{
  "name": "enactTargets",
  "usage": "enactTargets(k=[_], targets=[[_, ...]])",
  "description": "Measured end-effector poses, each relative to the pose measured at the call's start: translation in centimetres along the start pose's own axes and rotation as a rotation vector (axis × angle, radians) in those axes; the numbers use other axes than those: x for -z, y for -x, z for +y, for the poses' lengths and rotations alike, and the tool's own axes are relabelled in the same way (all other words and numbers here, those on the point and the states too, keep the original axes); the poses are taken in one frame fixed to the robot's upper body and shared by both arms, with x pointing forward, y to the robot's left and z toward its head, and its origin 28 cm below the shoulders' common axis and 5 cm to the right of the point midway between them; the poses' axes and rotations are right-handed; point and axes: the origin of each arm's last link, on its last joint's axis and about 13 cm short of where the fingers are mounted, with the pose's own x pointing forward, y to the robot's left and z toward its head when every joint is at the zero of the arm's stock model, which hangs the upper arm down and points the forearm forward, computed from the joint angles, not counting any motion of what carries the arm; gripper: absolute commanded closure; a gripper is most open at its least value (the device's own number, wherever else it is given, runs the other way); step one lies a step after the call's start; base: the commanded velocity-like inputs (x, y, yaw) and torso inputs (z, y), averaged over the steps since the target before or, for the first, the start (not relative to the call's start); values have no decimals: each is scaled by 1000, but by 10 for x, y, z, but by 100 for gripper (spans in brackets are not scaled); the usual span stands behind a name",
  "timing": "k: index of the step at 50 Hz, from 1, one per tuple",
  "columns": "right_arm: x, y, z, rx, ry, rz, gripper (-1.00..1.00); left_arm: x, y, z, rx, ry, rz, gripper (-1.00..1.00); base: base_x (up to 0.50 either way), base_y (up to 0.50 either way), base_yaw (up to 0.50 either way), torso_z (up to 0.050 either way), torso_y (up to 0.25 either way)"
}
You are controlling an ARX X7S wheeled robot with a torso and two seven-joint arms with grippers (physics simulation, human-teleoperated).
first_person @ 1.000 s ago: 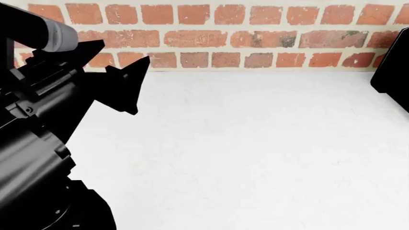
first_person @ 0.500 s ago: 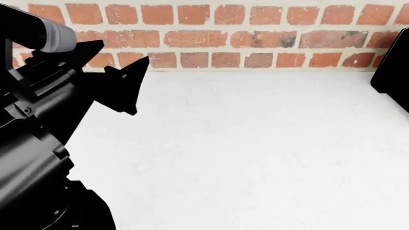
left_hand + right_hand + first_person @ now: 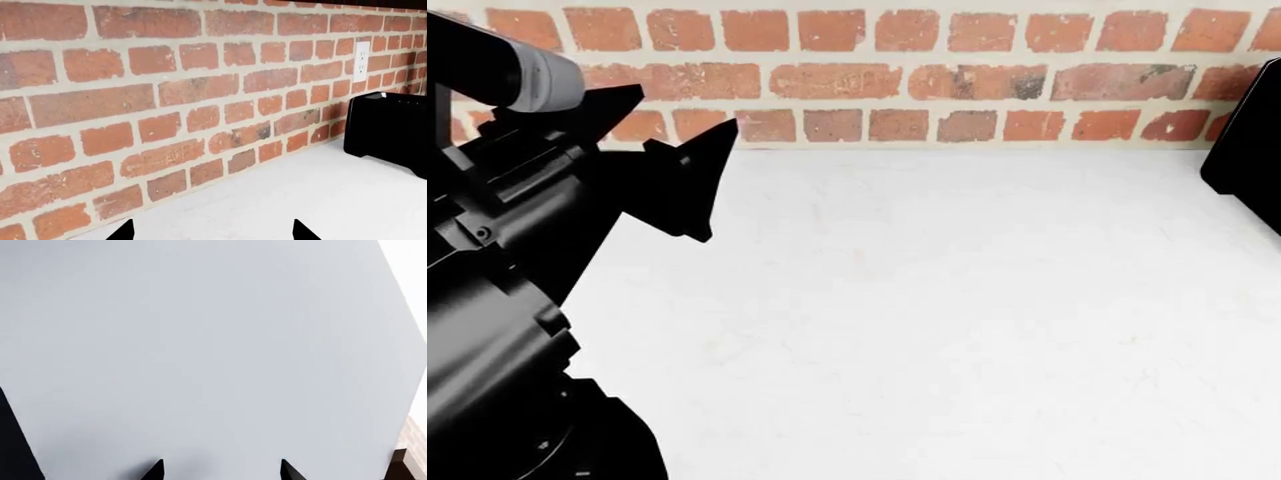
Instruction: Pick the grape, celery from the counter and place them in the cabinet. Then close the cabinet.
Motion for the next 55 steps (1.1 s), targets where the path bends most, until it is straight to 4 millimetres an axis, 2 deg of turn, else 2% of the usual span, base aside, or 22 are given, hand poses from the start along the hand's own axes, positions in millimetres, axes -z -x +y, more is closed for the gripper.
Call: enactTargets(k=[6,19,28,41,55], targets=[[1,-2,8,-21,73,34,-100,0,0,0,0,1,-1,-100,6,0,-2,0,0],[-17,3,28,-37,308,158,-100,0,0,0,0,1,-4,-100,5,-1,-3,0,0],[-21,5,34,-22,388,177,-100,-1,1,1,0,1,-6,-100,6,-2,-3,0,0],[-5,27,28,2,204,218,-100,-1,1,1,-1,5,-11,-100,2,-3,-4,0,0],[23,73,15,2,2,348,-100,-6,1,3,-10,4,-25,-100,1,-1,-2,0,0]])
